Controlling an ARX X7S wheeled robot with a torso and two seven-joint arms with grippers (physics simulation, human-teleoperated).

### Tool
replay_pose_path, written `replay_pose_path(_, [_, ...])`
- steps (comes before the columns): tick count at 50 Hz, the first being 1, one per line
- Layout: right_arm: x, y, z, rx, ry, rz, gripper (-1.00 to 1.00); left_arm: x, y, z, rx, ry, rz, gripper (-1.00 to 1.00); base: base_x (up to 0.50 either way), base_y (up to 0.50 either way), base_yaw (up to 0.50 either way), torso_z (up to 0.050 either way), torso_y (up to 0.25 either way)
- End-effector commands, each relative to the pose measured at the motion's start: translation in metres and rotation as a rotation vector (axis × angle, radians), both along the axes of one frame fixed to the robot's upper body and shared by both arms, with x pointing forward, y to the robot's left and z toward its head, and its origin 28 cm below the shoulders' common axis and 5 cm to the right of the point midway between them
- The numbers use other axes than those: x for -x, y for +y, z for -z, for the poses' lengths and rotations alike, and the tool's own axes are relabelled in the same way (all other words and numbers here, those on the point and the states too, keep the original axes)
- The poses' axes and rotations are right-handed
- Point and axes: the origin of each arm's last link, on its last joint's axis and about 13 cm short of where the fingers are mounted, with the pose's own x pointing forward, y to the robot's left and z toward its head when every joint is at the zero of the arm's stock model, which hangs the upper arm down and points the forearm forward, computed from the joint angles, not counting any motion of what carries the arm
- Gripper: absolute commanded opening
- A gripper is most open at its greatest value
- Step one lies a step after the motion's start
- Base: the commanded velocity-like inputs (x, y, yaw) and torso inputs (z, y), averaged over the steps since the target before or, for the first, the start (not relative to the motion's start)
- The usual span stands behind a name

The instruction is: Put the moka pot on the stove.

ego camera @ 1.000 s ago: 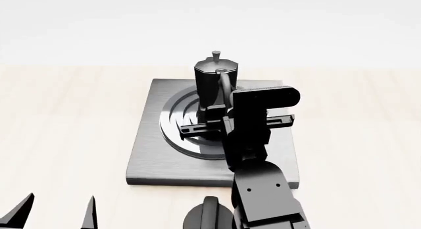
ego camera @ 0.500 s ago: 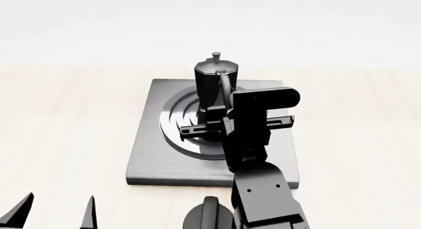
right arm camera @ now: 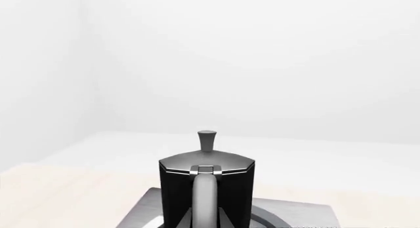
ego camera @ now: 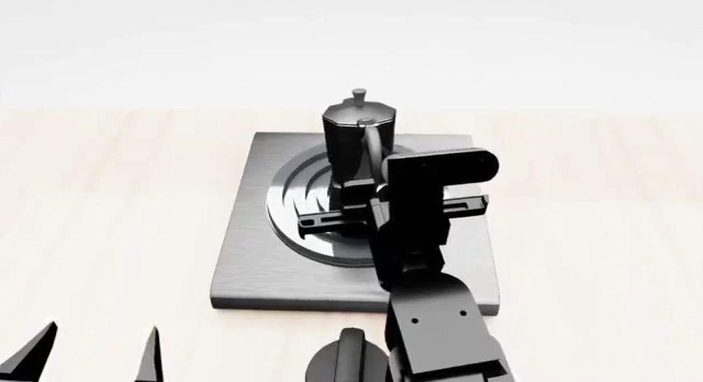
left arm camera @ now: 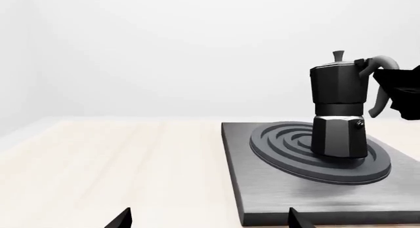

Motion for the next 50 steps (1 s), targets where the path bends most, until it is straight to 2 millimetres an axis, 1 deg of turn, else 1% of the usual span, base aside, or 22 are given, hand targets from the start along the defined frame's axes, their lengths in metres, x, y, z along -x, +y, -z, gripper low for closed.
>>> replay_pose_path(1, [0.009,-0.006,0.020,0.029,0.051,-0.004,-1.00,0.002,-0.002,-0.002,0.003,-0.011,0.013,1.00,0.00,0.00,0.00,0.000,0.000])
replay_pose_path(11, [0.012,-0.009,0.027,0.016,0.049,0.008,-1.00,0.002,-0.002,-0.002,0.002,-0.010,0.014,1.00,0.00,0.00,0.00,0.000,0.000])
replay_pose_path(19, [0.016,-0.008,0.034,0.046,0.044,0.012,-1.00,0.002,-0.003,-0.003,0.001,-0.012,0.017,1.00,0.00,0.00,0.00,0.000,0.000])
replay_pose_path(20, [0.017,-0.008,0.034,0.046,0.040,0.008,1.00,0.001,-0.003,-0.003,0.001,-0.012,0.015,1.00,0.01,0.00,0.00,0.000,0.000])
replay_pose_path(31, [0.023,-0.007,0.044,0.061,0.061,-0.019,1.00,0.002,-0.003,-0.003,0.001,-0.011,0.018,1.00,0.00,0.00,0.00,0.000,0.000])
replay_pose_path(42, [0.025,-0.007,0.046,0.060,0.025,-0.034,1.00,0.001,-0.003,-0.005,0.001,-0.015,0.020,1.00,0.00,0.00,0.00,0.000,0.000])
replay_pose_path(50, [0.027,-0.011,0.045,0.062,-0.023,-0.013,1.00,0.002,-0.003,-0.006,-0.001,-0.019,0.020,1.00,0.00,0.00,0.00,0.000,0.000])
